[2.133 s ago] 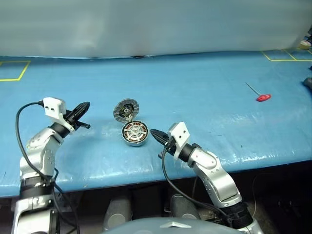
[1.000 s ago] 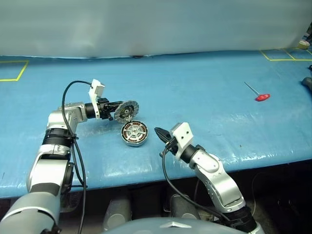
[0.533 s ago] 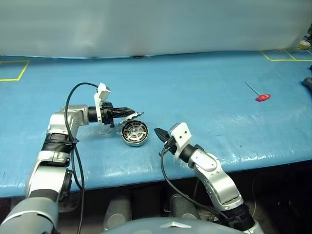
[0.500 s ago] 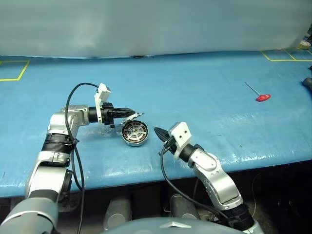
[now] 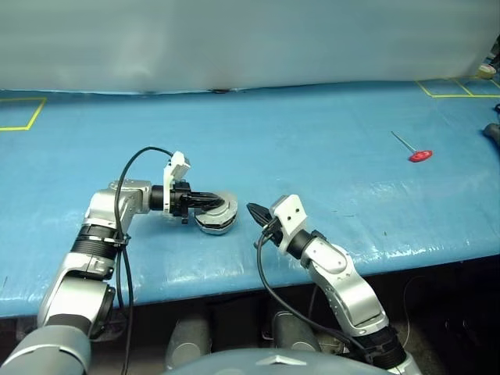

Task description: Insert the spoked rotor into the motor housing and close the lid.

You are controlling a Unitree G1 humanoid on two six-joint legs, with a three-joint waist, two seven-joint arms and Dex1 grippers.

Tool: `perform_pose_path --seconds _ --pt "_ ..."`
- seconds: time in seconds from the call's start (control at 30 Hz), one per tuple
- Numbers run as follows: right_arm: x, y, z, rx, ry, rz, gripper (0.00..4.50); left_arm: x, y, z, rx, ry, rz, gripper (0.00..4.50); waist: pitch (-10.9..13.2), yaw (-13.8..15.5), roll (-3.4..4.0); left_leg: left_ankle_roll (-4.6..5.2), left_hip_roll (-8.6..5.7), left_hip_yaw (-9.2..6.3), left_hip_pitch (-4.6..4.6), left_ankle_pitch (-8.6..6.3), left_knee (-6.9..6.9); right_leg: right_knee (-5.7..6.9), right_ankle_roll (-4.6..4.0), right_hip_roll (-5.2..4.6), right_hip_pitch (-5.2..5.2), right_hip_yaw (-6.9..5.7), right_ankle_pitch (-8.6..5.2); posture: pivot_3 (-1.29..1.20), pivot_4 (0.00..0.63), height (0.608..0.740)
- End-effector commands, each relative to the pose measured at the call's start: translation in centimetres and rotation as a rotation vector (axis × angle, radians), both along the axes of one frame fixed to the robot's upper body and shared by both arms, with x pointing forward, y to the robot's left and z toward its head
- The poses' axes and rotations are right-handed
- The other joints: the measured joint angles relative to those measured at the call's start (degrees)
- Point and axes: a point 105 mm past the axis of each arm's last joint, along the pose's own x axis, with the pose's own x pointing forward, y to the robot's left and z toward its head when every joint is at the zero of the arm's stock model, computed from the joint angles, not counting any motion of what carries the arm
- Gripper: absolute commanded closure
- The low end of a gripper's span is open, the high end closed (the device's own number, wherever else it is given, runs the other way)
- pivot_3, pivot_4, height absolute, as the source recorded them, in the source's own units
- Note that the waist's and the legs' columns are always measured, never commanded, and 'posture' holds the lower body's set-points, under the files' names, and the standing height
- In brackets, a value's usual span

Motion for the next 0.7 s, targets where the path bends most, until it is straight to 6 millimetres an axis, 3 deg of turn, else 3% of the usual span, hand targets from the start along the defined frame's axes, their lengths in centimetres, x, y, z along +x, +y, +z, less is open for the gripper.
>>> perform_pose_path --seconds 0.03,0.47,0.7 --pt "0.1 -0.3 0.6 0.014 -0.023 -0.017 4.5 -0.6 -0.1 0.1 0.034 -0.015 -0.04 4.46 0.0 0.0 0.0 0.0 0.0 0.0 0.0 0.0 0.0 0.0 0.0 0.0 0.0 0.0 0.0 0.0 0.15 0.74" --pt "0.3 -0.2 0.5 0.014 -0.022 -0.019 4.5 -0.8 0.7 -1.1 0.111 -0.043 -0.005 4.46 0.0 0.0 0.0 0.0 0.0 0.01 0.07 0.0 0.0 0.02 0.0 0.0 0.04 0.03 0.0 0.0 0.15 0.74" --pt "0.2 0.0 0.5 0.013 -0.023 -0.008 4.5 -0.3 2.1 -2.3 0.203 -0.089 0.056 4.46 -0.1 0.0 0.01 0.0 0.02 0.03 0.27 0.01 0.02 0.08 -0.01 0.01 0.19 0.09 -0.01 0.0 0.15 0.74"
